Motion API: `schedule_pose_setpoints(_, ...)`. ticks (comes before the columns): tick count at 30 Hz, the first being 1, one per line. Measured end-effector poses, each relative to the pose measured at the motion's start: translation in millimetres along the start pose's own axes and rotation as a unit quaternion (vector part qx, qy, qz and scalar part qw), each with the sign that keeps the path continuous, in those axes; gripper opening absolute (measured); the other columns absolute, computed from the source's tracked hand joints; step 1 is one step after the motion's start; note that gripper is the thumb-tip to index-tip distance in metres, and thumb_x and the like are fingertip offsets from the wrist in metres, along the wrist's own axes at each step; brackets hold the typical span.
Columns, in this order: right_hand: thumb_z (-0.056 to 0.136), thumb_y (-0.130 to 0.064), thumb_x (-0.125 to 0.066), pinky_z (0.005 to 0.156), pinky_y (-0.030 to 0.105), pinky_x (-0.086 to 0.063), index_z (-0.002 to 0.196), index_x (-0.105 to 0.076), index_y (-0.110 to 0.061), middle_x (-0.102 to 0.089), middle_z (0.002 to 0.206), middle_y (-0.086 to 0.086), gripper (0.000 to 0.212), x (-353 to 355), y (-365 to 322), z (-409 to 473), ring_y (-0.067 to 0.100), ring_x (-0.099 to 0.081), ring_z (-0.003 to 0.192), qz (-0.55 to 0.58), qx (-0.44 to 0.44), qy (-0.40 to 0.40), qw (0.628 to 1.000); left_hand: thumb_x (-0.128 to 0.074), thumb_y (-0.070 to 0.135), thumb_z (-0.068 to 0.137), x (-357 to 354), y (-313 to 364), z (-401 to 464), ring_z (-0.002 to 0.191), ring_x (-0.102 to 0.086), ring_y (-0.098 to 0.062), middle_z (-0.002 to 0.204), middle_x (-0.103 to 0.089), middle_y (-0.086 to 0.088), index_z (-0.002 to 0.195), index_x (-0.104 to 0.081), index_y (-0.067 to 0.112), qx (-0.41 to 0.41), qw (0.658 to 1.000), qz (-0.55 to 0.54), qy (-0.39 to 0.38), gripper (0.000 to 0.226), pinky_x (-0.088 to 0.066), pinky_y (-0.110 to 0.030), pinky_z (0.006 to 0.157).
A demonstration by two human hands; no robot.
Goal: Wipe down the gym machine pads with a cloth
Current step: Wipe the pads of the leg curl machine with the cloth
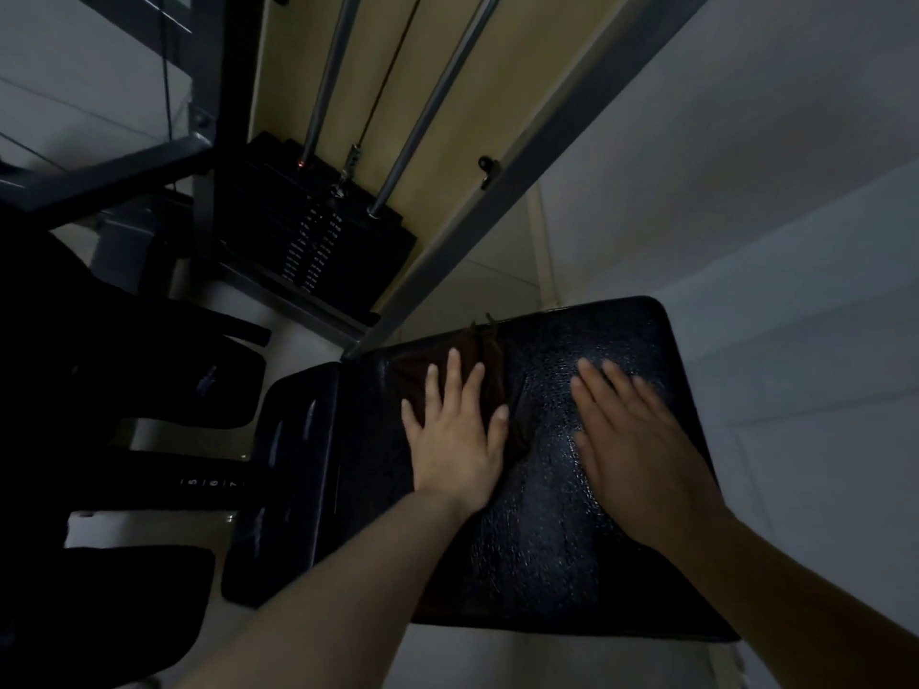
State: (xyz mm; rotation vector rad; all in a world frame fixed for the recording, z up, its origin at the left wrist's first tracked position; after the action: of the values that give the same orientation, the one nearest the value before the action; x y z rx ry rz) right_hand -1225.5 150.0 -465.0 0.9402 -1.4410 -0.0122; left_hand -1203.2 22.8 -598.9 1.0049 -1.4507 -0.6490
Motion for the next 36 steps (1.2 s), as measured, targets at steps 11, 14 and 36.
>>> schedule_pose_setpoints(11, 0.087, -0.028, -0.041, 0.090, 0.041, -0.041, 0.103, -0.071, -0.006, -0.065, 0.115, 0.013, 0.040, 10.3, 11.8, -23.2, 0.031, -0.062, 0.105, 0.097, 0.041, 0.107, 0.989, 0.007, 0.067, 0.086, -22.7, -8.6, -74.4, 0.143, 0.019, -0.011, 0.154, 0.024, 0.018, 0.146, -0.001, 0.046, 0.009, 1.000, -0.002, 0.010, 0.064, 0.005, -0.051, 0.116)
schedule_pose_setpoints(14, 0.084, -0.030, -0.043, 0.086, 0.038, -0.038, 0.096, -0.071, -0.007, -0.066, 0.108, 0.012, 0.038, 9.8, 9.5, -16.6, 0.030, -0.061, 0.099, 0.096, 0.035, 0.125, 0.987, 0.008, 0.072, 0.082, -5.3, -2.1, -15.0, 0.144, 0.019, -0.017, 0.156, 0.022, 0.014, 0.148, 0.003, 0.045, 0.029, 1.000, 0.003, 0.009, 0.072, 0.005, -0.056, 0.114)
schedule_pose_setpoints(36, 0.094, -0.040, -0.028, 0.105, 0.045, -0.029, 0.121, -0.064, -0.016, -0.056, 0.134, 0.007, 0.050, 4.7, 1.9, -15.9, 0.025, -0.050, 0.125, 0.053, 0.011, 0.065, 0.996, -0.013, 0.055, 0.098, 12.1, -51.9, 55.7, 0.147, 0.006, -0.023, 0.160, 0.008, 0.010, 0.150, -0.004, 0.040, 0.131, 0.991, -0.014, -0.001, 0.055, -0.005, -0.060, 0.114)
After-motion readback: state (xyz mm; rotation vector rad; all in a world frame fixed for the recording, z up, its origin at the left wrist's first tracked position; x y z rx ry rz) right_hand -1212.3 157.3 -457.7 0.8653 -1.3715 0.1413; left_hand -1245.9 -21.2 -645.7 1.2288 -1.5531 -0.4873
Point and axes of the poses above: each hand's wrist, its own z-axis towards the middle knuckle, its own x-axis out of the back of the hand, y = z × x, the point moved 2 cm from there along z, towards the middle knuckle
